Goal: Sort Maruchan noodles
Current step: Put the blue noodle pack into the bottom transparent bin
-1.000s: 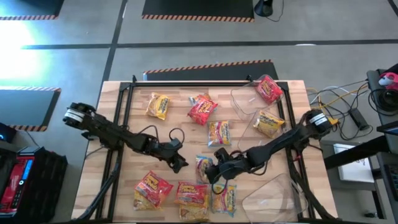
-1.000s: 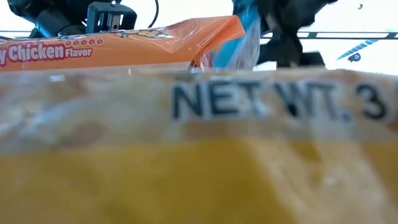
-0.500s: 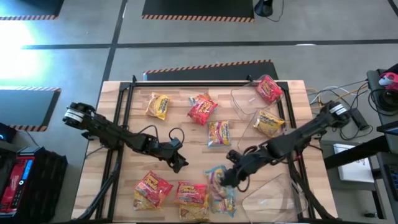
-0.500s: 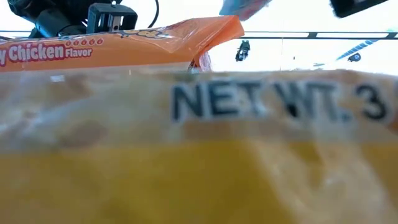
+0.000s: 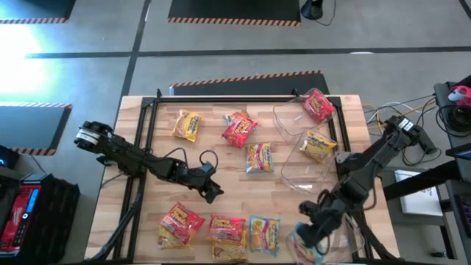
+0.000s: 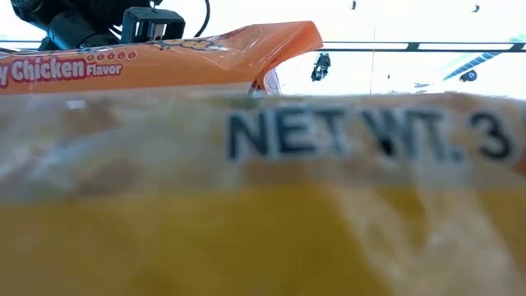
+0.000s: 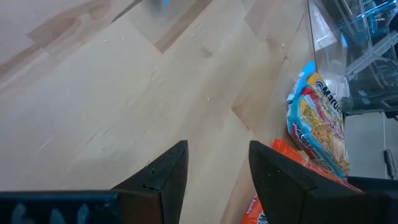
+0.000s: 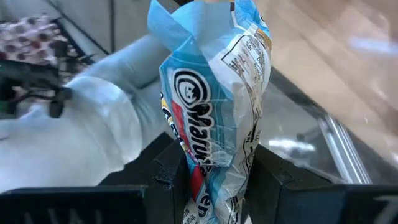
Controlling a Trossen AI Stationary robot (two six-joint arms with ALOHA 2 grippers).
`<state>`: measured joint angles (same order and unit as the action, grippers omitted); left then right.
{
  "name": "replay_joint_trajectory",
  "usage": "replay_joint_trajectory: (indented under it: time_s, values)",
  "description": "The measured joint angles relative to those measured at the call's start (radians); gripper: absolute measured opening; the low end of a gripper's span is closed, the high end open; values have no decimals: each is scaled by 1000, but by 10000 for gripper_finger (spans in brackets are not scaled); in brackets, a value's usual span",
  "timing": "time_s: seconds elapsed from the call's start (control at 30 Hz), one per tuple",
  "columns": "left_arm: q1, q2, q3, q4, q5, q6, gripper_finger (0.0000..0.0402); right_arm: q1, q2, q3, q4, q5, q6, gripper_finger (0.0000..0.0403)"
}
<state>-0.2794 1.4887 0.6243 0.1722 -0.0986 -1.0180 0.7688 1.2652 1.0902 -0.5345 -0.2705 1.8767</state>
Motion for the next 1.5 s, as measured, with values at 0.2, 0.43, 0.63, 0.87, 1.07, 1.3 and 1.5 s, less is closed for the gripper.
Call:
replay_joint_trajectory:
  time_s: [0.2,0.43,0.63,0.87,1.07,1.3,1.5]
  values:
    - [0,0,0,0,0,0,152,85,-13,0,-108,4,116,105]
    - [0,0,1,-1,0,-12,152,146,-27,0,-330,-45,182,105]
    - [0,0,1,-1,0,-12,152,145,-29,-18,-450,-43,145,105]
    - [0,0,1,-2,-8,-12,152,145,-29,-113,-451,-44,129,105]
    - [0,0,1,-3,-8,-12,152,145,-35,-184,-388,-47,108,105]
    - [0,0,1,-3,-8,-12,152,143,-35,-254,-291,-47,51,105]
    - [0,0,1,-2,-8,-12,152,143,-35,-265,-297,-49,-3,107]
